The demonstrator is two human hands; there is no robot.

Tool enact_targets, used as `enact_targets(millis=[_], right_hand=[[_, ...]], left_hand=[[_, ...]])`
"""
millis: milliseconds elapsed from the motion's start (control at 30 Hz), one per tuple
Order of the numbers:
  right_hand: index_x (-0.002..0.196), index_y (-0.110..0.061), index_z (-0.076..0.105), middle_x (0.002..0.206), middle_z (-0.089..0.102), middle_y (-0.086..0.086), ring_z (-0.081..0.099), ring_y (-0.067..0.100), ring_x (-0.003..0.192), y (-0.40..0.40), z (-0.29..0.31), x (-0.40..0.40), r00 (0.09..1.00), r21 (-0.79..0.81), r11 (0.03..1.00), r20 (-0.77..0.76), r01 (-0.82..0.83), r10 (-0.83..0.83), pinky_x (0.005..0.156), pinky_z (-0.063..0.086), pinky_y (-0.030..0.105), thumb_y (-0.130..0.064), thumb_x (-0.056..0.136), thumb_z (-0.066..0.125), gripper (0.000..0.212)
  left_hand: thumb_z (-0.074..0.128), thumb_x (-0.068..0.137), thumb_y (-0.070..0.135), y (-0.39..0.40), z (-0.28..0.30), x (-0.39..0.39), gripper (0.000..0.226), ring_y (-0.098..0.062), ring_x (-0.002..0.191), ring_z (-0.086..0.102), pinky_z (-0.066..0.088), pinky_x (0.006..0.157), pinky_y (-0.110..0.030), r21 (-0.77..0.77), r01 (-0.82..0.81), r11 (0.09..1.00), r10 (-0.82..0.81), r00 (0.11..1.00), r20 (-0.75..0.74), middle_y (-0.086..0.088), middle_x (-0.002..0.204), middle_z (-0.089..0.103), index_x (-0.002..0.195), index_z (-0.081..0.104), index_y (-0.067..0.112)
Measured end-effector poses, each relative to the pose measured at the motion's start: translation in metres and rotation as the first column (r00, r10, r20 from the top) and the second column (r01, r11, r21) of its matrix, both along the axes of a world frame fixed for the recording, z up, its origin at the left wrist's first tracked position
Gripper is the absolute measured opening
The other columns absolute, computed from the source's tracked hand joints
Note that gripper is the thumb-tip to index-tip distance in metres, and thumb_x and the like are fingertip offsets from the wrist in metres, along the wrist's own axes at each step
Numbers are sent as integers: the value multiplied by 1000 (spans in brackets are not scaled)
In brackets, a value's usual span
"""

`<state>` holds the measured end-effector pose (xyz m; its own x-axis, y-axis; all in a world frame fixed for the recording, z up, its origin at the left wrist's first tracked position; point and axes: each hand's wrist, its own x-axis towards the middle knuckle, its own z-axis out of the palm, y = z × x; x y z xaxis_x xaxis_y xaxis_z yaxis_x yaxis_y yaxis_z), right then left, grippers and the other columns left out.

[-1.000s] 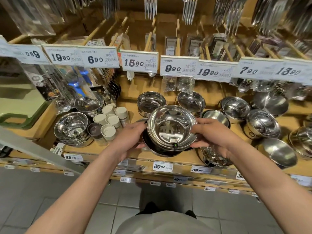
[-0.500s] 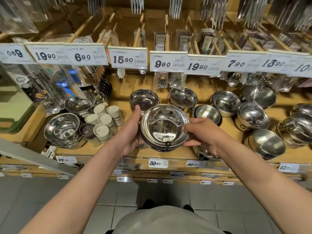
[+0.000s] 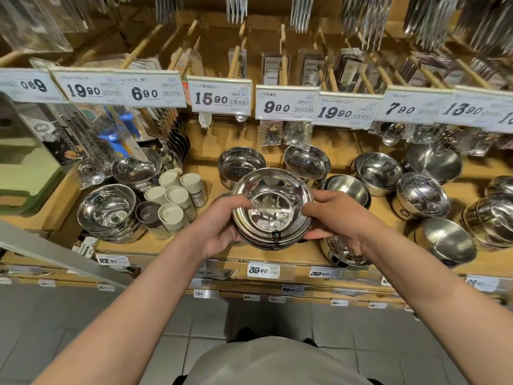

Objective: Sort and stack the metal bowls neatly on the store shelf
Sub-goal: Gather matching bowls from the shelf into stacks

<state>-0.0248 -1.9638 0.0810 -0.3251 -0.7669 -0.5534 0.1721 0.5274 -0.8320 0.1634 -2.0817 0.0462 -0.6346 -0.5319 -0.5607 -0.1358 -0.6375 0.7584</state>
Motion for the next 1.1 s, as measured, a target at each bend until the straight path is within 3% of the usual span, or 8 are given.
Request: enact_targets(millis=[100,200,300,433,567,800,933,1100], right_hand=[[110,-6,73,98,78,18,74,35,98,-1,0,0,994,51,998,99,43,-48,49,59,22,2,93,64,21],[100,-3,73,104,76,24,72,38,102,-3,-5,1,991,97,992,103,76,-86,49,60,24,6,93,61,16],[94,-1,72,106,74,26,68,41,111,-4,-9,1,990,115,989,94,97,-108,49,61,26,8,92,60,15],[96,-2,72,99,77,21,76,33,87,-6,-9,1,985,73,989,100,131,-138,43,57,23,9,92,60,17],[96,-14,74,92,79,8,76,20,67,-6,-11,2,990,-6,991,42,136,-136,42,55,21,6,93,61,24],[90,-22,75,78,77,-8,74,8,65,-9,-5,-5,997,12,999,-61,41,-40,47,57,21,-7,96,63,20],[91,-19,72,60,72,-15,72,6,60,-13,3,-11,997,10,999,-63,33,-32,47,57,21,-9,97,63,14],[95,-19,68,64,72,-9,71,5,58,-20,12,-9,998,-27,999,-52,41,-42,48,58,23,-8,97,61,13]], left_hand=[[48,94,-3,-1,0,1,11,-21,69,72,64,65,-33,-51,-10,999,12,999,33,-10,76,75,100,57,1],[49,90,-8,-2,2,0,30,-28,82,73,64,75,-39,-112,-43,993,50,997,63,-21,103,71,119,53,-1],[52,91,-8,-2,3,-2,34,-32,85,75,64,74,-41,-170,-26,985,43,994,101,-23,105,72,124,55,-1],[50,96,-3,-2,6,-4,27,-37,85,74,65,66,-43,-163,-2,987,22,993,118,-19,92,77,122,56,1],[47,97,-3,-5,7,-4,20,-41,88,74,62,70,-48,-154,42,987,-22,992,128,-20,86,77,116,54,-1],[47,94,-5,-8,12,-6,29,-39,87,76,65,66,-45,-125,66,990,-56,995,82,-24,89,76,122,53,-3],[46,89,-9,-12,18,-11,42,-30,71,75,62,52,-38,-158,30,987,-23,999,41,-18,89,78,120,59,16],[46,90,-13,-19,33,-13,48,-31,72,75,62,51,-42,-215,-18,976,30,998,52,-22,106,71,122,60,20]])
